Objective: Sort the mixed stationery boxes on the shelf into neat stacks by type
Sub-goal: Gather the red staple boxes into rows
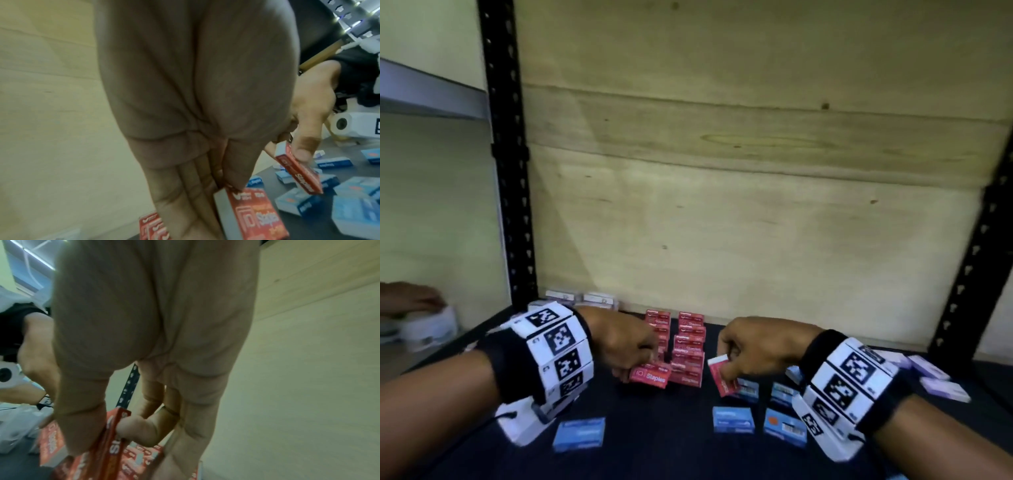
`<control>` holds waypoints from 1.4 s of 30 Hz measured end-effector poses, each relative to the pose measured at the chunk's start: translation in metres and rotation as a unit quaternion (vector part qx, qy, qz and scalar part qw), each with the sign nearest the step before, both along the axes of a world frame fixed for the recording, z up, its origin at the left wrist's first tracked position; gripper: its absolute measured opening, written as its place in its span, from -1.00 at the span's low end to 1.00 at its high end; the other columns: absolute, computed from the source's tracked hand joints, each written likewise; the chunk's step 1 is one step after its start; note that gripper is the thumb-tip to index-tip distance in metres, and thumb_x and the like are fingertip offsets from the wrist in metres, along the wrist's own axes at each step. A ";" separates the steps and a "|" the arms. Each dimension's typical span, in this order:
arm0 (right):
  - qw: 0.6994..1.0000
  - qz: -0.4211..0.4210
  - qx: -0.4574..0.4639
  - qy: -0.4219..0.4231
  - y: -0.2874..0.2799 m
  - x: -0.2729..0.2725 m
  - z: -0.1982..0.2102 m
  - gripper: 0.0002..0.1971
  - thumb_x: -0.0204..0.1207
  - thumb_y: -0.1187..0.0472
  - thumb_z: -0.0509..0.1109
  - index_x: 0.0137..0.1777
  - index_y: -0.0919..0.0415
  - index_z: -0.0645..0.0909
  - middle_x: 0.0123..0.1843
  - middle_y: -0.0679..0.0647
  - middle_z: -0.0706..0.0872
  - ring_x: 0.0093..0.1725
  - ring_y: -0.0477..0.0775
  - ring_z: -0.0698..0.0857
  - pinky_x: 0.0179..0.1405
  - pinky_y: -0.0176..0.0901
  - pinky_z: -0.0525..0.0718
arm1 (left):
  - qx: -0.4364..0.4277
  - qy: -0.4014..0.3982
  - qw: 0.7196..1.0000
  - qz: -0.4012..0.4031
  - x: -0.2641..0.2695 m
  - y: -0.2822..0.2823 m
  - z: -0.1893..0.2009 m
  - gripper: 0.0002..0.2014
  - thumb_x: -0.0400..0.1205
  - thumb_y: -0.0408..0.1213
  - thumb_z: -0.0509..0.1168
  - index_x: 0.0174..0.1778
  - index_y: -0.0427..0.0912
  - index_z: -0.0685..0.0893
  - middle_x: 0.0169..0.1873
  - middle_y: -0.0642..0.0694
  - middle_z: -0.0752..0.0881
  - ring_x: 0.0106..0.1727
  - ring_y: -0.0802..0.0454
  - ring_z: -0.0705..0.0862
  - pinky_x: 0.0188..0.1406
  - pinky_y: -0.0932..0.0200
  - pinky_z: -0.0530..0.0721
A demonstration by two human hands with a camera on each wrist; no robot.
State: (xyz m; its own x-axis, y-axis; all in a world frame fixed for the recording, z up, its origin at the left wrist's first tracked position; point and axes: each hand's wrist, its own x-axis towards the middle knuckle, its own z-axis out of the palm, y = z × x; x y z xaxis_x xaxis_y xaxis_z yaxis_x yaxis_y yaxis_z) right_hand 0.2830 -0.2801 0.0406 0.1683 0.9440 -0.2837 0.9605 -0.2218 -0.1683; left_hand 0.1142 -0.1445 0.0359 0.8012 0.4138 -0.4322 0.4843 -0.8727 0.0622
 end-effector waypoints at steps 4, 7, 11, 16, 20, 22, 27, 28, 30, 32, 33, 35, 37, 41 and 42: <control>1.000 0.001 -0.009 -0.001 0.018 -0.020 -0.010 -0.83 0.47 0.08 0.54 -0.13 0.08 0.60 -0.19 0.02 0.78 -0.29 -0.02 0.67 -0.33 -0.20 0.56 | 0.023 0.016 1.000 -0.009 -0.013 -0.001 -0.012 -0.73 0.79 -0.15 0.03 0.14 -0.16 0.61 -0.01 -0.08 0.75 -0.11 0.07 0.61 0.01 0.15 0.57; 0.999 0.014 -0.020 -0.026 0.026 -0.028 -0.016 -0.75 0.48 0.12 0.55 -0.18 -0.01 0.47 -0.26 -0.09 0.65 -0.30 -0.03 0.61 -0.40 -0.21 0.48 | 0.045 0.024 0.999 -0.010 -0.018 -0.003 -0.018 -0.73 0.79 -0.15 0.04 0.22 -0.15 0.58 0.10 -0.07 0.67 -0.02 0.05 0.54 -0.01 0.13 0.49; 0.998 0.038 -0.017 -0.049 0.033 -0.036 -0.022 -0.82 0.52 0.13 0.53 0.06 0.12 0.64 -0.12 -0.07 0.67 -0.15 -0.03 0.59 -0.20 -0.19 0.55 | 0.037 0.012 0.999 0.002 -0.023 -0.001 -0.023 -0.74 0.79 -0.13 0.03 0.26 -0.11 0.55 -0.01 0.01 0.57 -0.03 0.08 0.52 0.00 0.13 0.48; 0.997 0.057 -0.026 -0.052 0.037 -0.043 -0.029 -0.76 0.55 0.12 0.51 0.17 0.16 0.69 0.08 0.03 0.77 -0.06 -0.01 0.63 -0.04 -0.18 0.59 | 0.035 -0.002 0.999 -0.004 -0.027 0.002 -0.026 -0.74 0.79 -0.16 0.05 0.30 -0.12 0.55 0.11 -0.03 0.64 -0.01 0.08 0.52 0.09 0.12 0.51; 0.997 0.053 -0.022 -0.056 0.043 -0.042 -0.034 -0.90 0.53 0.13 0.53 -0.05 0.05 0.66 -0.14 -0.07 0.69 -0.08 0.00 0.65 -0.11 -0.20 0.55 | 0.026 -0.013 1.000 0.003 -0.031 0.004 -0.027 -0.75 0.78 -0.18 0.07 0.30 -0.10 0.55 0.04 0.01 0.63 -0.03 0.11 0.51 0.08 0.16 0.50; 0.997 0.052 -0.020 -0.056 0.045 -0.043 -0.035 -0.90 0.52 0.13 0.54 -0.06 0.03 0.66 -0.20 -0.10 0.65 -0.08 0.01 0.65 -0.14 -0.21 0.53 | 0.020 -0.025 0.999 0.007 -0.032 0.005 -0.028 -0.77 0.78 -0.17 0.08 0.27 -0.09 0.55 -0.05 0.06 0.58 -0.07 0.13 0.51 0.03 0.19 0.48; 0.999 0.041 -0.005 -0.033 0.043 -0.042 -0.034 -0.82 0.52 0.13 0.55 0.08 0.07 0.69 -0.25 -0.17 0.58 -0.11 -0.05 0.61 -0.28 -0.27 0.49 | 0.015 -0.058 0.997 0.045 -0.044 0.009 -0.024 -0.82 0.74 -0.11 0.15 0.21 -0.02 0.55 0.01 0.08 0.65 0.05 0.06 0.61 0.16 0.10 0.61; 0.999 0.036 -0.003 -0.028 0.043 -0.041 -0.032 -0.80 0.51 0.12 0.56 0.09 0.07 0.68 -0.25 -0.17 0.58 -0.14 -0.07 0.60 -0.30 -0.28 0.48 | 0.013 -0.067 0.996 0.055 -0.047 0.010 -0.022 -0.84 0.72 -0.11 0.19 0.17 -0.01 0.55 0.00 0.07 0.66 0.04 0.07 0.63 0.15 0.10 0.63; 0.999 0.027 0.000 -0.024 0.041 -0.039 -0.028 -0.79 0.49 0.09 0.57 0.07 0.06 0.68 -0.24 -0.18 0.62 -0.22 -0.13 0.57 -0.28 -0.25 0.50 | 0.001 -0.066 0.995 0.072 -0.054 0.011 -0.018 -0.83 0.67 -0.07 0.29 0.12 0.00 0.59 -0.04 0.08 0.69 -0.01 0.10 0.64 0.09 0.12 0.64; 0.999 0.022 -0.010 -0.021 0.038 -0.035 -0.023 -0.84 0.47 0.09 0.58 0.00 0.06 0.72 -0.19 -0.17 0.75 -0.24 -0.18 0.61 -0.18 -0.21 0.59 | -0.004 -0.033 0.996 0.084 -0.061 0.010 -0.015 -0.75 0.59 0.01 0.39 0.09 -0.01 0.64 -0.04 0.03 0.75 -0.03 0.09 0.68 0.08 0.12 0.65; 0.999 0.021 -0.021 -0.021 0.037 -0.033 -0.020 -0.88 0.46 0.09 0.58 -0.05 0.05 0.74 -0.14 -0.14 0.81 -0.22 -0.17 0.65 -0.13 -0.20 0.63 | -0.005 -0.009 0.996 0.089 -0.064 0.010 -0.016 -0.71 0.55 0.05 0.43 0.08 0.00 0.65 -0.02 0.02 0.77 -0.02 0.08 0.69 0.09 0.11 0.65; 0.998 0.013 -0.056 -0.023 0.031 -0.030 -0.015 -0.92 0.43 0.08 0.60 -0.15 0.01 0.77 -0.07 -0.05 0.85 -0.19 -0.12 0.69 -0.05 -0.13 0.69 | -0.012 0.031 0.995 0.098 -0.069 0.008 -0.019 -0.62 0.46 0.11 0.49 0.09 0.02 0.64 0.02 0.02 0.77 -0.01 0.08 0.69 0.12 0.11 0.64; 0.995 0.000 -0.099 -0.033 0.026 -0.027 -0.013 -0.87 0.41 0.03 0.62 -0.11 0.01 0.78 -0.05 0.04 0.84 -0.16 -0.05 0.68 0.01 -0.08 0.72 | -0.013 0.047 0.994 0.102 -0.073 0.005 -0.024 -0.55 0.40 0.11 0.55 0.11 0.02 0.65 0.03 0.05 0.75 0.03 0.08 0.68 0.15 0.11 0.65; 0.986 -0.022 -0.155 -0.063 0.016 -0.024 -0.017 -0.63 0.38 0.05 0.65 0.15 0.12 0.74 -0.05 0.09 0.78 -0.17 0.01 0.67 -0.04 -0.12 0.70 | -0.005 0.042 0.994 0.101 -0.074 -0.001 -0.031 -0.57 0.41 -0.01 0.58 0.14 0.00 0.66 0.04 0.02 0.75 0.04 0.04 0.70 0.20 0.06 0.68; 0.985 -0.027 -0.160 -0.065 0.014 -0.024 -0.019 -0.60 0.37 0.06 0.66 0.18 0.12 0.72 -0.05 0.07 0.76 -0.19 0.02 0.67 -0.06 -0.12 0.69 | -0.005 0.040 0.994 0.098 -0.073 -0.003 -0.032 -0.59 0.43 -0.04 0.57 0.15 -0.02 0.67 0.02 0.03 0.75 0.00 0.07 0.69 0.19 0.07 0.68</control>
State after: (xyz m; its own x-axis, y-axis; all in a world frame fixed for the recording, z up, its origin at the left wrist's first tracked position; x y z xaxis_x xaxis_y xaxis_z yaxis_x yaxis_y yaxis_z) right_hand 0.2591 -0.2662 0.0221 0.2710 0.7981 -0.5382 0.9545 -0.2949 0.0432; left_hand 0.0409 -0.1473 0.0044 0.6683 0.5535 -0.4970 0.6484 -0.7609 0.0246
